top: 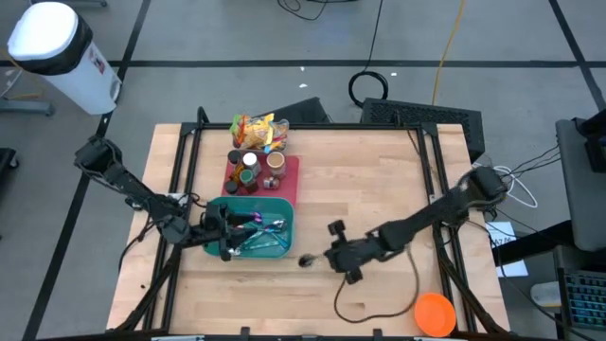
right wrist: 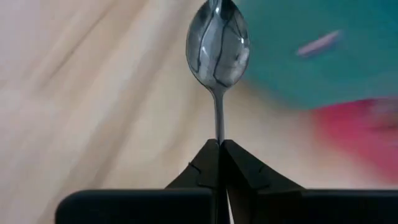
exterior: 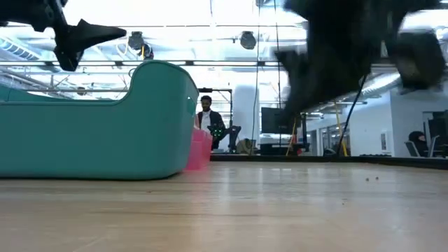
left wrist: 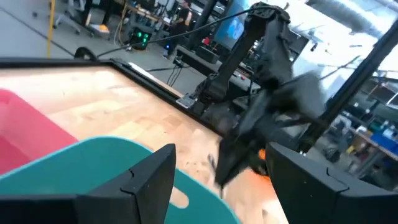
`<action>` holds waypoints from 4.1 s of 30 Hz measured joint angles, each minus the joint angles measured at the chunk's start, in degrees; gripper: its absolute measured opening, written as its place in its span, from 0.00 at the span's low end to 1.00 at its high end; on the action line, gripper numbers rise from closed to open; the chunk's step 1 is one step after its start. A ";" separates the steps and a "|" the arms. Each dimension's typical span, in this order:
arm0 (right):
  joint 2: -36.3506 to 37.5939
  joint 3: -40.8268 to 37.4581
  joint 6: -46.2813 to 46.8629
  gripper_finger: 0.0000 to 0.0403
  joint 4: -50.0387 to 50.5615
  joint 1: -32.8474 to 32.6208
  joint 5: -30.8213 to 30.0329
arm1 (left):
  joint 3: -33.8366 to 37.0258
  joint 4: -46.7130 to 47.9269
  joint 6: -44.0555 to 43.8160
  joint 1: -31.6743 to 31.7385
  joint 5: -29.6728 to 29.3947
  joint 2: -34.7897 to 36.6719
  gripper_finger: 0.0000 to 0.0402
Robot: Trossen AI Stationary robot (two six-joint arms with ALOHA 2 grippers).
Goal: Pick & Place Food Item
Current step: Put the black spoon into the blue bin, then adjust the blue bin on the table
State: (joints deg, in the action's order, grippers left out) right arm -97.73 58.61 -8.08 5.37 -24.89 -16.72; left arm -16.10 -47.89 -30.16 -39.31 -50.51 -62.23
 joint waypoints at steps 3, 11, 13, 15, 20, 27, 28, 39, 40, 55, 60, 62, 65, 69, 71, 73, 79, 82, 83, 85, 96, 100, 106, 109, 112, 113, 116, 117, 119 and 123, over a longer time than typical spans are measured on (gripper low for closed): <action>4.81 0.12 -2.97 0.00 -0.18 -2.36 -14.31 | -1.18 0.65 -0.83 2.81 3.88 -0.56 0.64; 7.29 0.12 -13.78 0.00 -6.78 -2.66 -36.67 | -12.32 2.05 13.01 7.93 8.93 -10.39 0.64; 7.20 0.05 -15.61 0.00 -8.16 -2.06 -37.19 | -16.17 4.80 14.93 9.09 9.30 -13.44 0.64; 7.31 0.05 -16.57 0.00 -9.62 -1.37 -37.45 | -20.22 8.53 15.48 10.31 9.32 -16.04 0.64; 7.32 0.01 -19.72 0.00 -11.93 -0.95 -41.32 | -27.90 16.78 14.43 13.39 8.53 -21.32 0.64; 7.28 -0.02 -19.59 0.01 -11.87 -1.26 -41.54 | -30.45 16.64 15.07 15.57 7.71 -22.83 0.64; 7.28 -0.02 -19.60 0.01 -12.06 -1.42 -41.62 | -30.45 16.68 15.07 15.73 7.64 -22.83 0.64; 7.37 0.27 -19.56 0.01 -13.21 -1.65 -38.30 | -30.34 17.45 15.10 16.11 8.67 -23.03 0.64; 7.37 0.27 -19.56 0.00 -13.14 -1.65 -38.32 | -30.34 17.57 15.09 16.09 9.07 -23.01 0.64; 7.37 0.22 -16.63 0.00 -14.21 -1.80 -29.05 | -30.34 21.60 25.96 16.00 15.45 -22.98 0.63; 7.37 0.20 -16.58 0.00 -14.35 -1.78 -26.59 | -30.34 21.32 29.07 16.04 18.98 -22.98 0.56; 7.37 0.22 -16.58 0.00 -14.41 -1.80 -26.57 | -30.34 21.32 29.01 16.04 20.17 -22.98 0.49; 7.37 0.21 -16.58 0.00 -14.44 -1.78 -26.54 | -30.34 21.31 28.73 16.07 22.33 -22.96 0.35; 7.37 0.20 -16.32 0.00 -14.50 -1.78 -26.43 | -30.34 20.86 28.21 16.06 25.37 -22.89 0.11; 7.37 0.22 -14.84 0.00 -14.68 -1.78 -26.40 | -30.31 21.78 27.63 15.81 26.03 -21.61 0.04; 7.38 0.26 -12.04 0.01 -15.14 -1.78 -26.82 | -30.31 24.02 25.67 15.07 25.59 -19.26 0.04; 8.69 0.05 -7.50 0.09 -13.78 -3.98 -28.32 | -29.50 40.65 17.61 10.19 18.31 -8.87 0.02; 10.63 0.11 -4.91 0.14 -14.01 -5.63 -28.44 | -27.89 46.96 11.47 5.89 11.79 -3.38 0.02; 10.87 0.21 -4.13 0.15 -14.32 -5.95 -28.49 | -26.85 48.46 9.77 4.03 9.53 -1.32 0.02; 11.69 0.20 -3.29 0.18 -13.32 -6.86 -28.38 | -24.34 48.65 7.06 0.07 4.95 2.79 0.02; 12.91 0.18 -3.53 0.22 -13.58 -7.38 -28.33 | -4.49 45.76 -20.93 -9.86 -2.05 12.58 0.03; 12.90 0.16 -1.69 0.23 -14.21 -6.20 -28.14 | 1.22 39.94 -29.21 -6.61 -1.10 12.62 0.11; 12.88 0.16 5.01 0.29 -14.19 -3.20 -18.18 | 1.66 37.41 -25.71 -1.89 2.05 12.69 0.29; 11.98 0.17 8.54 0.34 -14.51 -1.15 -11.98 | 1.64 35.06 -21.90 0.32 4.57 12.70 0.41; 10.63 0.16 10.47 0.39 -14.71 0.24 -10.19 | 1.64 31.30 -17.81 1.57 6.43 13.10 0.51; 9.77 0.16 10.94 0.40 -16.34 0.78 -10.17 | 1.64 29.72 -16.03 1.89 6.51 13.37 0.54; 6.14 0.16 11.85 0.44 -23.65 2.38 -9.32 | 1.63 24.21 -9.68 2.23 6.46 14.90 0.60; 4.61 0.16 11.60 0.45 -27.31 3.14 -8.08 | 1.62 22.21 -7.36 2.21 6.43 15.44 0.62; 1.51 0.21 10.05 0.45 -33.45 5.19 -3.19 | 1.62 18.23 -2.93 2.17 6.33 16.21 0.63; -4.28 4.31 9.88 0.42 -32.58 9.92 3.68 | 1.59 12.21 4.03 2.20 5.42 16.71 0.64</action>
State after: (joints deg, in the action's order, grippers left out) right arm -102.01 62.92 1.80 -27.21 -14.97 -13.04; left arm -14.51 -35.68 -26.13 -37.11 -45.09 -45.52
